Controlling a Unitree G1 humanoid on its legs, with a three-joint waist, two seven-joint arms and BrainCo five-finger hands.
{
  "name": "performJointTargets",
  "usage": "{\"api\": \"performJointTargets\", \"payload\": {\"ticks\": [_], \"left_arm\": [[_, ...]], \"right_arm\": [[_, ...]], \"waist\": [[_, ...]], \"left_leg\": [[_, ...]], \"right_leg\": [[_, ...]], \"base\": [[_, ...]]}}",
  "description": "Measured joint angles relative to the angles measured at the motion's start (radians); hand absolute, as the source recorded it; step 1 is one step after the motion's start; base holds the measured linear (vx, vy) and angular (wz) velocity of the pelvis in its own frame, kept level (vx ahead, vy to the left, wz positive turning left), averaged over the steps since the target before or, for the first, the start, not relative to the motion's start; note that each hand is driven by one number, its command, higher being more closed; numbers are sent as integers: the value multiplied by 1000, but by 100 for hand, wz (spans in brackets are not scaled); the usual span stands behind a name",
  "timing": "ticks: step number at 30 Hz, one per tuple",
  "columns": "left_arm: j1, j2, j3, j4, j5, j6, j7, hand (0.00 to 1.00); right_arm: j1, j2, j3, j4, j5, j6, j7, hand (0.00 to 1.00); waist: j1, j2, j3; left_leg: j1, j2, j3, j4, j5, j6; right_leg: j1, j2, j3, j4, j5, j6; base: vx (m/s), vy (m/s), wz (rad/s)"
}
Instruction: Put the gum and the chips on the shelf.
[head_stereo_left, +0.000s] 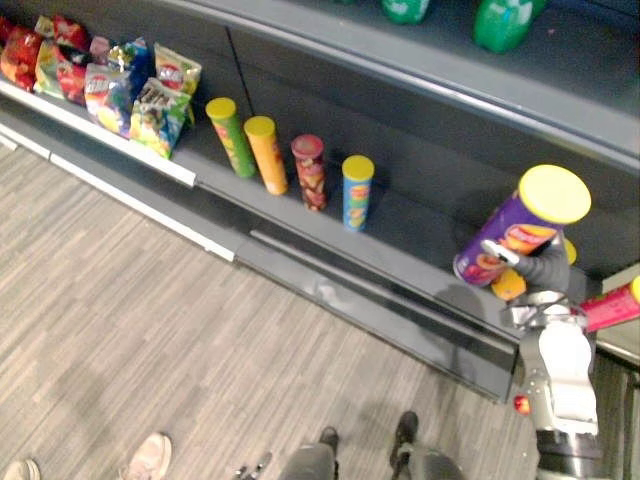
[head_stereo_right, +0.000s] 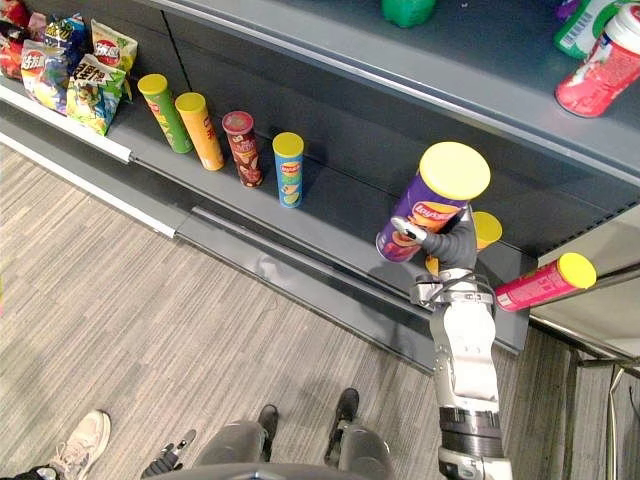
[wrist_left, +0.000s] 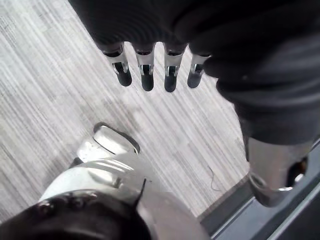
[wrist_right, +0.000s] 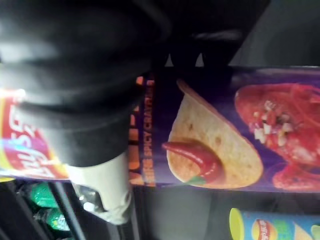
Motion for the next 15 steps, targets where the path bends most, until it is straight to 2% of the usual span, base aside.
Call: {"api": "performJointTargets", "payload": {"ticks": [1, 3, 6, 15], "left_arm": [[-2, -3, -1, 1, 3, 0, 0, 0], [-7, -3, -1, 2, 17, 1, 3, 0], [-7, -2, -1, 2, 21, 0, 10, 0], [-32, 3, -3, 39, 57, 1, 44, 0]], "right_arm": [[9, 1, -6, 0, -1, 0, -10, 100], [25, 10, -9, 1, -5, 0, -20, 100], [33, 69, 13, 0, -19, 0, -29, 100], [9, 77, 104, 3, -83, 1, -60, 100]], "waist": [[-8, 7, -4], [-5, 7, -4], [-4, 3, -7], [-4, 6, -5]], "left_leg": [[1, 32, 120, -29, 20, 16], [10, 36, 184, -58, 47, 31], [17, 18, 200, -75, 53, 39], [-7, 12, 227, -93, 69, 41]], "right_leg": [[-2, 0, -17, -1, -1, -1], [-5, -9, -16, -1, -1, -1], [-4, -18, 1, -22, 13, 7], [-39, -15, 24, -53, 43, 3]], "base": [[-16, -36, 32], [-30, 10, 12], [-45, 73, -8], [-17, 15, -9]]}}
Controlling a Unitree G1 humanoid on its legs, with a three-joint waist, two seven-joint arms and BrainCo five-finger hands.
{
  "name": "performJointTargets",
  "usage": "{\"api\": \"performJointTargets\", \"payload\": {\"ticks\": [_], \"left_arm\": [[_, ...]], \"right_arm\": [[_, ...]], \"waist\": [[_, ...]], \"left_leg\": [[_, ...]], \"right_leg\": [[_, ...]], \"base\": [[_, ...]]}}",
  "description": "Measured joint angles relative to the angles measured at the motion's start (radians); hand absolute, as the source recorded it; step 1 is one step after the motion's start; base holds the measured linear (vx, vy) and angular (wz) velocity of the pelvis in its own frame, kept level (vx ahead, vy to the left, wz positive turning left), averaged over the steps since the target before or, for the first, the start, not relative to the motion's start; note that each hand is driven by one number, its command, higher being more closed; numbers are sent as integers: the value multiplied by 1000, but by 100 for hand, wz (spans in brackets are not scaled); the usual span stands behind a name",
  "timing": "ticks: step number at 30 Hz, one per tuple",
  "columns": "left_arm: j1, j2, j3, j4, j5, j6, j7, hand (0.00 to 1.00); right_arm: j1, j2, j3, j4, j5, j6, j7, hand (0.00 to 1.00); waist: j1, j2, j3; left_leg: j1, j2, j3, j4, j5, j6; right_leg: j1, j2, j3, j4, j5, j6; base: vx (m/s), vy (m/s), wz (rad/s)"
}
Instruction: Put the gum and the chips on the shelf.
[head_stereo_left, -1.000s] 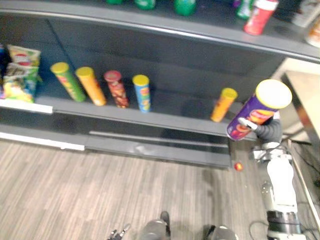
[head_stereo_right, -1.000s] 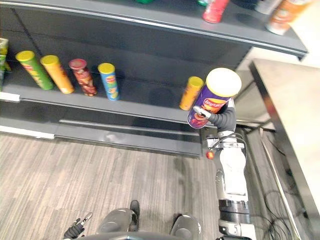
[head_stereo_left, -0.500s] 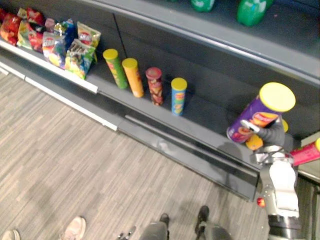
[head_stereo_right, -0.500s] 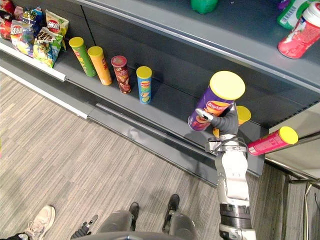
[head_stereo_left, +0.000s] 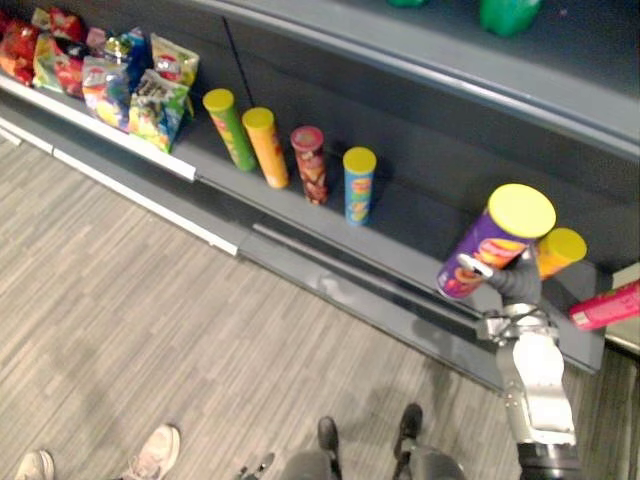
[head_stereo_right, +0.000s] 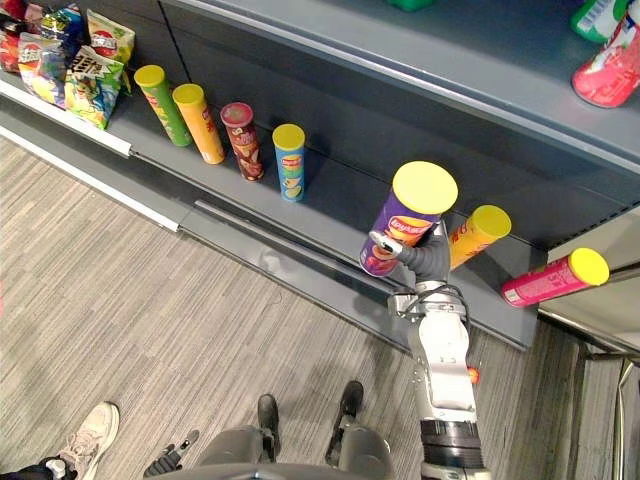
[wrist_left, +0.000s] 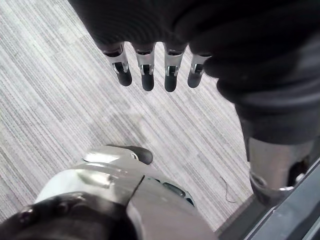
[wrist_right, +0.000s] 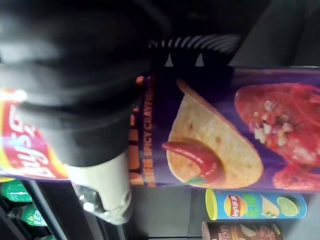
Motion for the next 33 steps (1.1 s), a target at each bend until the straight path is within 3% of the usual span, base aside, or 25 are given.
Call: {"api": "performJointTargets", "payload": {"ticks": [6, 8, 13, 20, 23, 33], "left_arm": [[-39, 4, -35, 0, 0, -1, 4, 0], [-68, -1, -74, -2, 0, -2, 17, 0], [-112, -8, -157, -62, -3, -16, 43, 0], [-157, -10, -276, -179, -46, -46, 46, 0], [-164, -12, -312, -220, -62, -54, 47, 0], [-169, -14, -377, -300, -137, -81, 58, 0]], "right_arm": [[-135, -2, 34, 60, -54, 4, -52, 100], [-217, -3, 36, 117, -87, 6, -88, 100], [-361, -7, 27, 207, -140, 12, -171, 100], [-552, -24, -38, 326, -181, 20, -268, 100], [-607, -36, -57, 370, -215, 45, -309, 100], [-764, -89, -147, 484, -245, 54, -442, 100]], "waist": [[1, 26, 17], [7, 56, 44], [29, 103, 108], [55, 124, 199], [58, 143, 231], [66, 202, 271]], "left_leg": [[-30, -8, -7, 3, 13, 2], [-45, -13, -29, 2, 27, 2], [-92, -22, -56, 1, 57, 6], [-139, -27, -81, -6, 91, 12], [-140, -27, -91, -16, 103, 9], [-186, -30, -107, -27, 124, 9]], "right_leg": [[-26, -9, -6, 5, 7, -1], [-37, -18, -23, 19, 7, -1], [-78, -32, -48, 42, 8, -2], [-121, -40, -71, 57, 17, -14], [-122, -40, -82, 58, 17, -14], [-172, -45, -94, 74, 17, -15]], "base": [[-20, 11, 4], [-47, 16, 27], [-74, 19, 16], [-41, 13, 14], [2, -5, 9], [16, 4, 4]]}}
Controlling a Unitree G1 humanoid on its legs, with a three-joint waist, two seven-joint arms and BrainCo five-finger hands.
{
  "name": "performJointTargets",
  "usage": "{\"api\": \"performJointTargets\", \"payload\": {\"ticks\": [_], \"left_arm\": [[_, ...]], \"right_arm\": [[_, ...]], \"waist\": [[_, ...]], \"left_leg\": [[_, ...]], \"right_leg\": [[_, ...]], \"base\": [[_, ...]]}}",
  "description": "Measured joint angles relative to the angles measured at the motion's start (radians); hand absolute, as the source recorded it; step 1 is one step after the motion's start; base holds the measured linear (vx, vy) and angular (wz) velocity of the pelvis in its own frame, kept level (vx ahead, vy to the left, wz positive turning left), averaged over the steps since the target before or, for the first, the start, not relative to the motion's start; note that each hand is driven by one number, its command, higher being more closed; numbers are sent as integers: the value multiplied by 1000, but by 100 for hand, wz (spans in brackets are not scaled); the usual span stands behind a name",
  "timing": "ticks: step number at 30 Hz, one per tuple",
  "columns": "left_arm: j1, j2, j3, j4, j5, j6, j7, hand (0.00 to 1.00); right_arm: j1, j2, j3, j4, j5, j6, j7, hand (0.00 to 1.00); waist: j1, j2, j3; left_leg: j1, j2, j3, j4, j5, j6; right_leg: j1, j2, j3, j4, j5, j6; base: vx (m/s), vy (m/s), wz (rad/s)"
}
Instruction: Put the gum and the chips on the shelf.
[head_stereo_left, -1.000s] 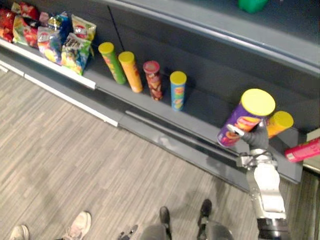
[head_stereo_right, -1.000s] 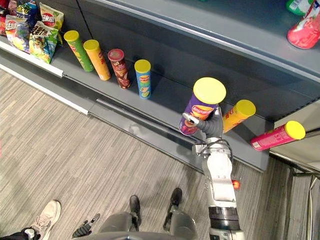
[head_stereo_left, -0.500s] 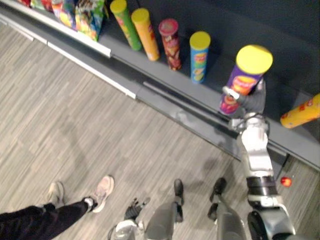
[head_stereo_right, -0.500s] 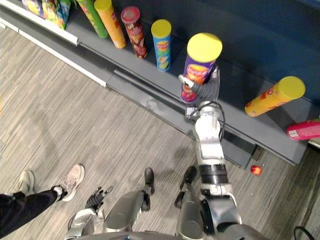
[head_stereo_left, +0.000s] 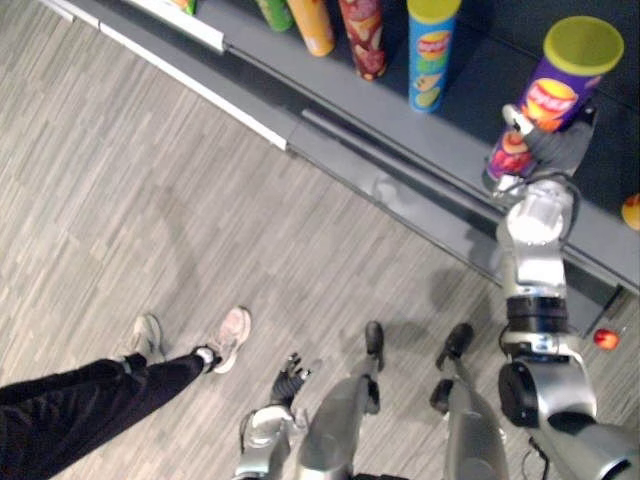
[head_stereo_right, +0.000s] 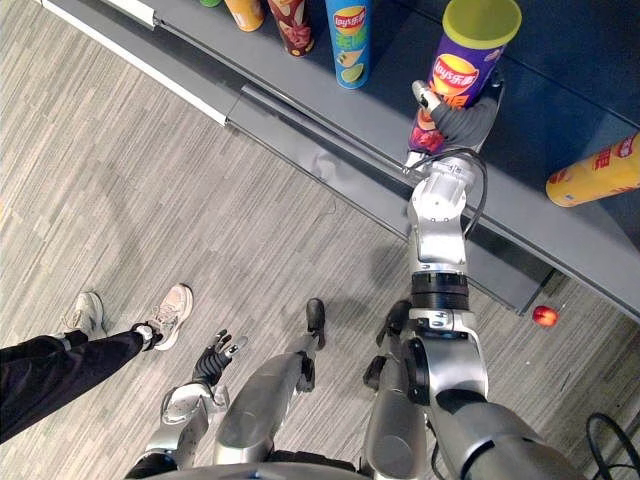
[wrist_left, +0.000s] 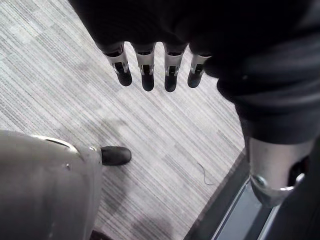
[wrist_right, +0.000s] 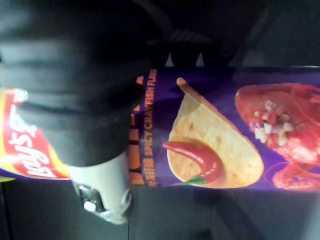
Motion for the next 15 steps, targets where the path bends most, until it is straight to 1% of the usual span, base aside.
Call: {"api": "performJointTargets", "payload": {"ticks": [3, 4, 5, 6, 12, 15], "left_arm": [[-11, 0, -26, -27, -2, -1, 9, 0], [-22, 0, -38, -27, -4, -1, 9, 0], [-26, 0, -42, -29, -5, -1, 9, 0], [-27, 0, -43, -36, -31, -6, 11, 0], [-32, 0, -55, -34, -39, -8, 14, 0], [-39, 0, -56, -34, -39, -9, 20, 0]], "right_arm": [[-53, -7, -31, 26, 0, -1, -23, 100], [-64, -23, -37, 48, 0, 0, -31, 100], [-65, -32, -37, 53, 0, 0, -35, 100], [-86, -39, -38, 71, 0, 0, -39, 100], [-125, -49, -64, 112, 0, 0, -59, 100], [-149, -71, -64, 115, 0, 0, -62, 100]], "waist": [[3, 20, 12], [14, 29, 18], [19, 32, 19], [20, 34, 19], [28, 35, 19], [42, 36, 17]], "left_leg": [[-21, -1, -1, -7, 12, -4], [-21, -1, -1, -7, 14, -4], [-24, -1, 0, -7, 16, -4], [-44, -1, -1, -8, 21, -3], [-58, -2, -1, -16, 31, -2], [-79, -3, -2, -25, 43, -4]], "right_leg": [[-25, -3, -1, 5, 2, -4], [-30, -3, 1, 10, 2, -4], [-35, -4, 2, 13, 1, -5], [-54, -4, 1, 16, 2, -7], [-73, -5, 1, 16, 7, -14], [-100, -5, 1, 15, 12, -20]], "base": [[0, 0, 0], [0, 0, 0], [0, 0, 0], [0, 0, 0], [1, -1, 1], [0, 0, 0]]}}
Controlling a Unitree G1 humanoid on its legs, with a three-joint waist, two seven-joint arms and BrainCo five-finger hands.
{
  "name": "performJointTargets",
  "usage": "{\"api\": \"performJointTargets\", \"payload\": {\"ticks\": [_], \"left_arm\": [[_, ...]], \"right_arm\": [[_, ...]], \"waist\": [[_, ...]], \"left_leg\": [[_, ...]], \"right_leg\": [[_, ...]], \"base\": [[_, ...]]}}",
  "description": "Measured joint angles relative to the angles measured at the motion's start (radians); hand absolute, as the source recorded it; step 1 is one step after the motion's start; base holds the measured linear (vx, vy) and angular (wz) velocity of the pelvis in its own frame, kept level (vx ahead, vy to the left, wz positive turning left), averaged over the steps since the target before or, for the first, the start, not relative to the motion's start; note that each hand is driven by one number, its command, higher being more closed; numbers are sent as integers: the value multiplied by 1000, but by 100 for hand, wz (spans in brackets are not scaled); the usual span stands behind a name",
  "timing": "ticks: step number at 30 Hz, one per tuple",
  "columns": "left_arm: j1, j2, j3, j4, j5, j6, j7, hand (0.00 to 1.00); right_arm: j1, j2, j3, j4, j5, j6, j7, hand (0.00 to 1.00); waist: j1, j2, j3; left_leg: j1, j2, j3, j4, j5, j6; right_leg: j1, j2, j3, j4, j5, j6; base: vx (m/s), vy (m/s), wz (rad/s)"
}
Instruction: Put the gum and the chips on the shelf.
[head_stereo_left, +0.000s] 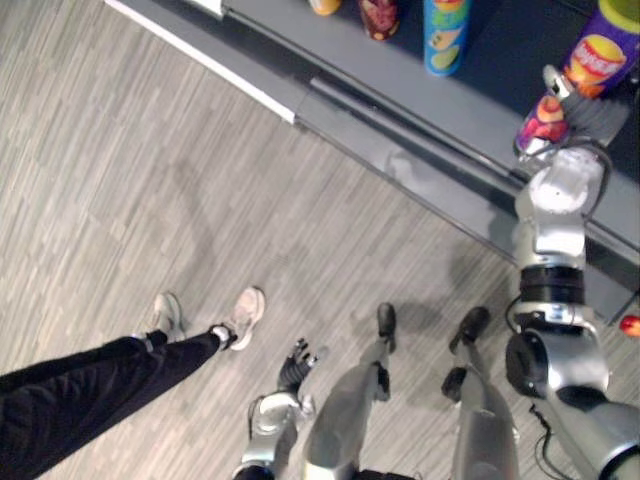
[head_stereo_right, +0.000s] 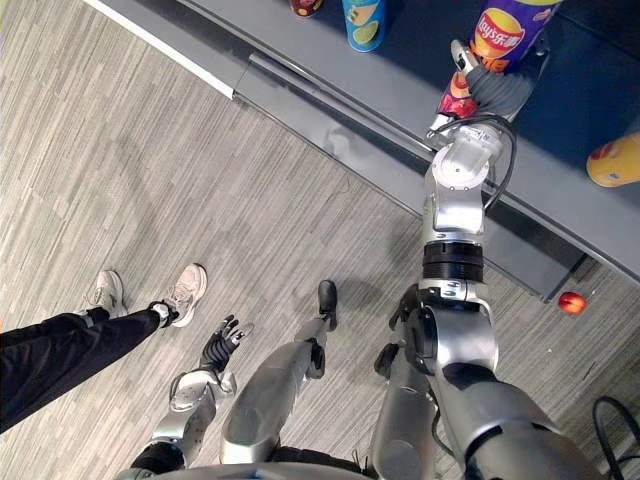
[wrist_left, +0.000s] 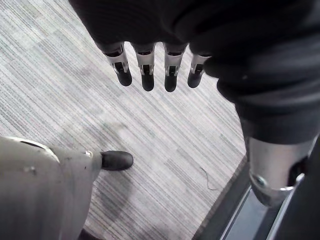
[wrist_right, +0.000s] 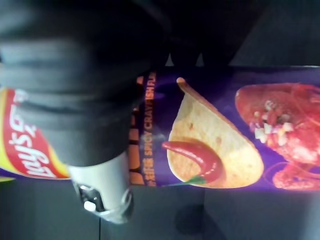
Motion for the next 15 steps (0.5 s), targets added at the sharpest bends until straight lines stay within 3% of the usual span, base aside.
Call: {"api": "performJointTargets", "payload": {"ticks": [9, 15], "left_arm": [[-5, 0, -6, -7, -3, -19, 2, 0], [-7, -4, -10, -51, -5, -23, 3, 0]], "right_arm": [[-69, -18, -2, 38, 0, 0, -29, 100], [-116, -46, -4, 38, 1, 0, -45, 100]], "waist": [[9, 3, -2], [36, 4, -2]], "left_leg": [[-42, -3, -7, -18, 25, -9], [-69, -10, -5, -32, 49, -23]], "right_leg": [[-48, -3, -5, 5, 2, -3], [-99, -17, 0, 37, -4, -12]], "base": [[2, -3, 1], [2, -6, 1]]}}
